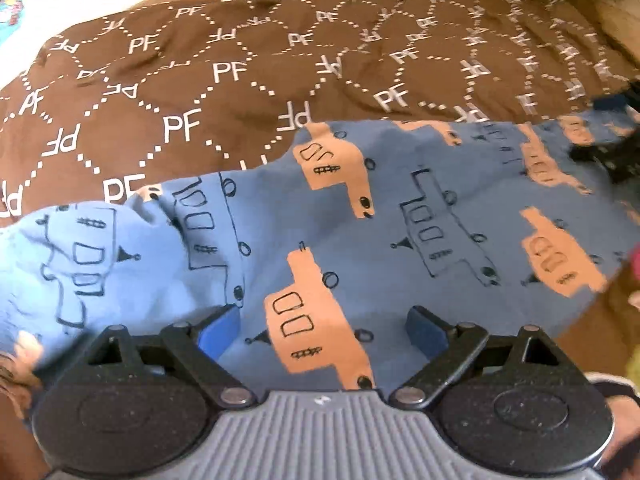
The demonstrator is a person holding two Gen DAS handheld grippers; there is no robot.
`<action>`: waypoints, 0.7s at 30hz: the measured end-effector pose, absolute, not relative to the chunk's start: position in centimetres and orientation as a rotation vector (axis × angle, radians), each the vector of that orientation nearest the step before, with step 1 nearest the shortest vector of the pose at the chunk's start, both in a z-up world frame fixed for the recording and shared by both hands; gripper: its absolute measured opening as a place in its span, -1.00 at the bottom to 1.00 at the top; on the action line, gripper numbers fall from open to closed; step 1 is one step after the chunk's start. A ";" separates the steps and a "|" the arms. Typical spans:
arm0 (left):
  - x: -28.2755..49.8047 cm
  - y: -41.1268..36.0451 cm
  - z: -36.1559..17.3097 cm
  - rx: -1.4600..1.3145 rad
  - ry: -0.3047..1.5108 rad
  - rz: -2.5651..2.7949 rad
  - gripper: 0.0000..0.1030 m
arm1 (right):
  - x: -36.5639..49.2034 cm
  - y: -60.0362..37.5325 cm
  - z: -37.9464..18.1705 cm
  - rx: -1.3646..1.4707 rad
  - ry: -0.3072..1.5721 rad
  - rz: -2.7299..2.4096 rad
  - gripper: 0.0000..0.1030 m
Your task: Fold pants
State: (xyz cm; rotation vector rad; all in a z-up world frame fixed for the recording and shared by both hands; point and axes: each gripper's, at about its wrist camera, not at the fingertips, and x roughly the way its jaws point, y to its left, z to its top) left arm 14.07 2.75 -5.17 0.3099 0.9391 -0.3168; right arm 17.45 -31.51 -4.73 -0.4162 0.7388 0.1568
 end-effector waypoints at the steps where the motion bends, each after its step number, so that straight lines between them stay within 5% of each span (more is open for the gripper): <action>1: 14.3 3.3 -4.4 0.291 0.934 -0.328 0.82 | 17.8 -31.4 -4.2 -0.440 0.712 0.156 0.94; 6: 18.7 4.6 -0.2 0.212 0.840 -0.334 0.72 | 20.1 -28.0 -1.0 -0.380 0.583 0.352 0.95; 12: 27.0 4.3 0.1 0.187 0.966 -0.452 0.42 | 24.4 -23.3 -1.1 -0.246 0.629 0.850 0.86; 14: 28.7 4.1 -0.8 0.201 1.016 -0.486 0.20 | 25.5 -22.3 -1.4 -0.248 0.663 0.906 0.72; 18: 30.5 3.1 -2.5 0.210 1.138 -0.598 0.10 | 27.7 -21.6 -1.9 -0.192 0.742 0.979 0.42; 21: 30.9 1.5 -3.4 0.307 1.160 -0.610 -0.48 | 28.3 -20.9 -2.4 -0.204 0.779 0.999 0.06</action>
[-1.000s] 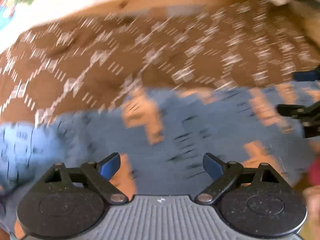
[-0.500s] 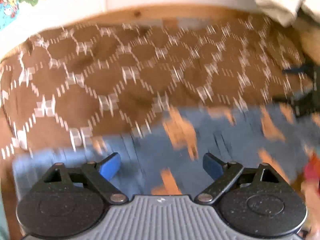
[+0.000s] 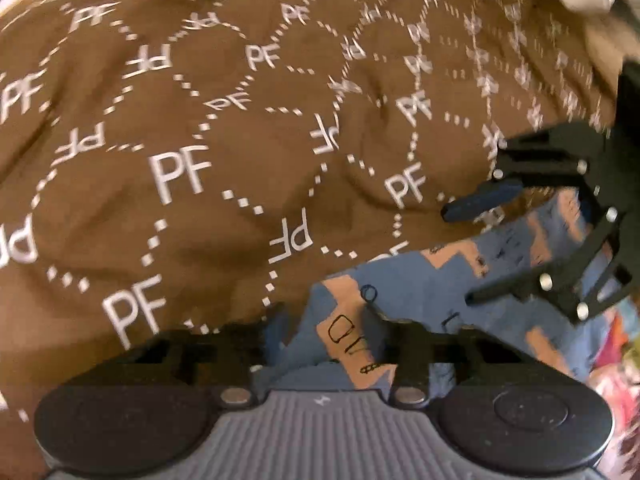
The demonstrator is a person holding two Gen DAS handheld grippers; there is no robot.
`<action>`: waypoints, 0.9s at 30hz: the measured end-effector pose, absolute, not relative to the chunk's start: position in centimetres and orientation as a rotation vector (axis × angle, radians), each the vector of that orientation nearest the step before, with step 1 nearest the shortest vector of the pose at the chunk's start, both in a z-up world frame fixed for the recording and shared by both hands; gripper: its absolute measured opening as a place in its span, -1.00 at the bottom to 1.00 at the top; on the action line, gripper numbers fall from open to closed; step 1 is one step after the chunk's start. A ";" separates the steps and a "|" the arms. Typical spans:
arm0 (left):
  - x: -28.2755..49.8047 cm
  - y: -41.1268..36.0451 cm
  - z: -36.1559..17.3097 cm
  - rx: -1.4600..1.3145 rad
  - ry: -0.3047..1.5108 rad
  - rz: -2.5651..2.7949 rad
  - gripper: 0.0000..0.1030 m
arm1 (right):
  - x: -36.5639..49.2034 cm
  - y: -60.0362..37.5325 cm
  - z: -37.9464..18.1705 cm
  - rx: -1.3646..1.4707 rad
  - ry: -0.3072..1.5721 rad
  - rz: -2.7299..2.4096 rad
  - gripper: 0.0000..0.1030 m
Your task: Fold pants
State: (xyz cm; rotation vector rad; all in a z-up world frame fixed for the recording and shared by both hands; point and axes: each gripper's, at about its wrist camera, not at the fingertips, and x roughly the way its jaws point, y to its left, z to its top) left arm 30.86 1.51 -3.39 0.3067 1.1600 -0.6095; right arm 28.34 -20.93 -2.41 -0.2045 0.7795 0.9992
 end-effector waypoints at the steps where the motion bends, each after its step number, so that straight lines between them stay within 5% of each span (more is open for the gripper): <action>1: 30.8 1.1 -3.4 0.319 1.148 -0.607 -0.72 | 28.5 -20.6 -2.6 -0.217 0.784 0.998 -0.11; 5: 29.7 -0.2 -2.6 0.414 1.040 -0.589 -0.88 | 28.0 -20.1 -3.4 -0.258 0.791 0.999 -0.67; 10: 27.9 -0.8 -1.9 0.489 0.879 -0.541 -0.89 | 27.4 -20.2 -3.4 -0.274 0.749 0.945 -0.80; 12: 27.8 -1.6 -2.9 0.559 0.869 -0.529 -0.88 | 27.4 -20.2 -3.8 -0.280 0.745 0.911 -0.74; 15: 27.9 -2.1 -3.7 0.581 0.881 -0.510 -0.71 | 27.4 -20.4 -4.1 -0.270 0.744 0.859 -0.29; 17: 27.6 -1.6 -2.7 0.565 0.842 -0.475 -0.29 | 27.0 -20.9 -3.4 -0.277 0.710 0.808 0.13; 19: 26.5 -0.5 -1.1 0.525 0.765 -0.417 0.02 | 25.8 -21.3 -2.4 -0.301 0.655 0.744 0.17; 27: 19.7 4.6 -0.4 0.277 0.779 -0.446 -0.13 | 19.8 -21.6 -3.3 -0.069 0.716 0.819 0.17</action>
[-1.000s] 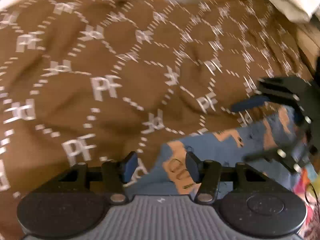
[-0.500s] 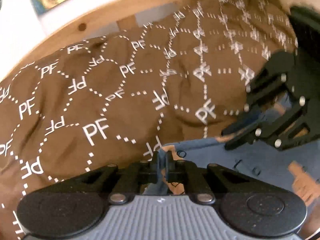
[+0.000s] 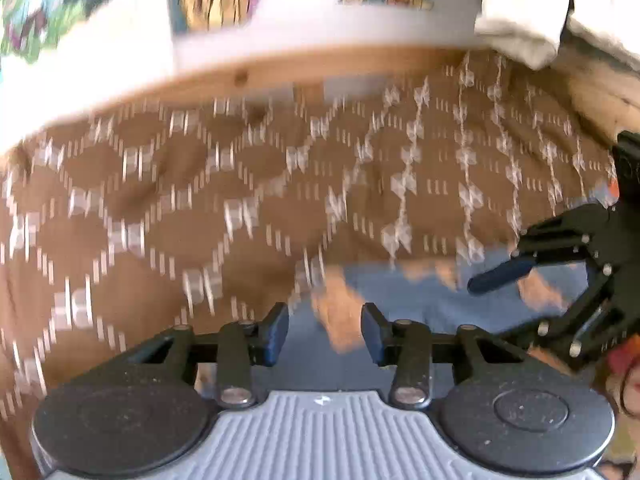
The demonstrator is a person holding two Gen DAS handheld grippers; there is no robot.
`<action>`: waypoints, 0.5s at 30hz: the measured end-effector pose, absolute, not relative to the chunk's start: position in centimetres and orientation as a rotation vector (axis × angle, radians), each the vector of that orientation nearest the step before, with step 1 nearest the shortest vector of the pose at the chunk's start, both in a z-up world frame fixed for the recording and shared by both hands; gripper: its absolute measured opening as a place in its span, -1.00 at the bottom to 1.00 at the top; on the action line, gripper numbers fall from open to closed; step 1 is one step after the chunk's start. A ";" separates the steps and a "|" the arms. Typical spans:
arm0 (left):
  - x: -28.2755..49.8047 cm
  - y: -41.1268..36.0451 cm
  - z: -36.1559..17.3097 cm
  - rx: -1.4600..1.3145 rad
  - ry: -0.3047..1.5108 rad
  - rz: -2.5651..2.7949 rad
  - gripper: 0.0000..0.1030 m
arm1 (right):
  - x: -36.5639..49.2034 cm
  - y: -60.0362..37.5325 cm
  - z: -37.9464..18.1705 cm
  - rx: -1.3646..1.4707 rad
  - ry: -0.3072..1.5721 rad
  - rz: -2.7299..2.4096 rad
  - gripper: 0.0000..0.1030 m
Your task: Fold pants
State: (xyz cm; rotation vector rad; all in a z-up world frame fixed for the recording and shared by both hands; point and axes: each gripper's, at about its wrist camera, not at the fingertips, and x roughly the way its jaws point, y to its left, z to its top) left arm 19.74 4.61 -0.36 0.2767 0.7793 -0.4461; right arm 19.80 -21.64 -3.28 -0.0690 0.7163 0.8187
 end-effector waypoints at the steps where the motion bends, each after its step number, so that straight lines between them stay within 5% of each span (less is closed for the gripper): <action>1: 19.6 5.0 -1.2 0.295 0.812 -0.418 -0.18 | 19.5 -21.7 -3.8 -0.077 0.729 0.802 0.17; 9: 19.1 10.4 -2.9 0.204 0.918 -0.210 -0.58 | 16.8 -29.8 -5.0 -0.042 0.831 0.486 0.17; 10: 18.7 10.4 -2.5 0.212 0.922 -0.203 -0.55 | 16.0 -31.1 -4.6 -0.031 0.833 0.449 0.18; 13: 17.1 10.3 -1.0 0.211 0.883 -0.245 0.04 | 13.1 -33.1 -3.5 0.039 0.807 0.394 0.28; 15: 16.5 10.4 -0.4 0.223 0.854 -0.187 0.08 | 11.6 -32.7 -3.1 0.069 0.796 0.404 0.36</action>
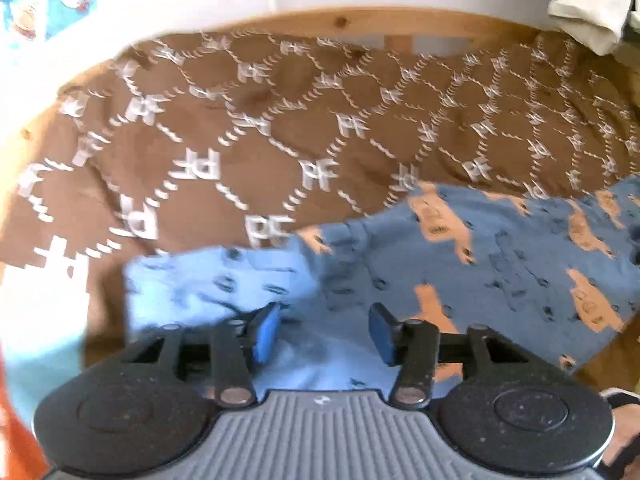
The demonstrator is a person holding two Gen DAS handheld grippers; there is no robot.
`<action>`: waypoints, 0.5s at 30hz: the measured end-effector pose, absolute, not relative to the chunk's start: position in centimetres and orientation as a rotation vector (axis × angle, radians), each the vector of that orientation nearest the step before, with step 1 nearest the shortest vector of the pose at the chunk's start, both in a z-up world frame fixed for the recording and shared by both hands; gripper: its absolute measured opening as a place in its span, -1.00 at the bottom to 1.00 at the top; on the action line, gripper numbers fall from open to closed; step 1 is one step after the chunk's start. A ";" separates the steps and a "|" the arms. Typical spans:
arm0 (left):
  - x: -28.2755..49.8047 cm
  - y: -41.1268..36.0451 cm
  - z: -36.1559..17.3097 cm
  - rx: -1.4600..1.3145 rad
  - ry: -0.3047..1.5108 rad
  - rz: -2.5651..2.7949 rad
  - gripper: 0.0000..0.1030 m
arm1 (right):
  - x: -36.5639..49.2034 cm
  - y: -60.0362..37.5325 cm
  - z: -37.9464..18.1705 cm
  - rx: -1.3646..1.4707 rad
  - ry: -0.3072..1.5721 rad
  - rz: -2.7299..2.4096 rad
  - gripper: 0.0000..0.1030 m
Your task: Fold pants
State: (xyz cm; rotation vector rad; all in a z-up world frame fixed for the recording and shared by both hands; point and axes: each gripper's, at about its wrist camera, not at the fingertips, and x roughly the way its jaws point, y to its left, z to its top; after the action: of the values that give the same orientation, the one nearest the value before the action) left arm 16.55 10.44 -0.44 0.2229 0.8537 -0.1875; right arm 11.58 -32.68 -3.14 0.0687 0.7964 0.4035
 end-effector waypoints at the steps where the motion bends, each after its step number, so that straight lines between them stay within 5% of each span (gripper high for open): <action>1: 17.5 11.0 -0.5 0.193 0.871 -0.150 0.02 | 11.0 -32.4 -3.3 0.066 0.795 0.390 0.36; 3: 18.3 12.7 -0.6 0.080 0.895 -0.125 -0.06 | 10.6 -32.7 -4.0 0.085 0.798 0.330 0.36; 6: 18.4 13.8 -1.1 0.071 0.899 -0.073 -0.64 | 10.5 -34.4 -4.7 0.082 0.798 0.187 0.25; 7: 18.2 14.1 -1.1 0.067 0.894 -0.068 -0.68 | 10.4 -35.1 -4.6 0.086 0.795 0.167 0.12; 10: 17.7 14.0 -0.9 0.060 0.899 -0.053 -0.68 | 9.7 -36.5 -3.8 0.077 0.780 0.094 0.19; 12: 17.4 12.2 -0.3 0.125 0.903 -0.040 -0.28 | 8.6 -36.9 -3.1 0.066 0.753 0.032 0.35; 14: 16.5 9.2 0.6 0.196 0.844 -0.072 0.62 | 7.3 -37.4 -2.2 0.093 0.714 -0.013 0.75; 15: 16.0 7.7 1.3 0.224 0.794 -0.113 0.73 | 6.2 -37.8 -1.7 0.121 0.683 -0.047 0.82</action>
State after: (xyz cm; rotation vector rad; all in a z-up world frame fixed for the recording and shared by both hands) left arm 15.99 7.66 1.28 0.2238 0.7939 -0.1128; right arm 6.25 -37.77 -1.70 0.1211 0.6833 -0.0471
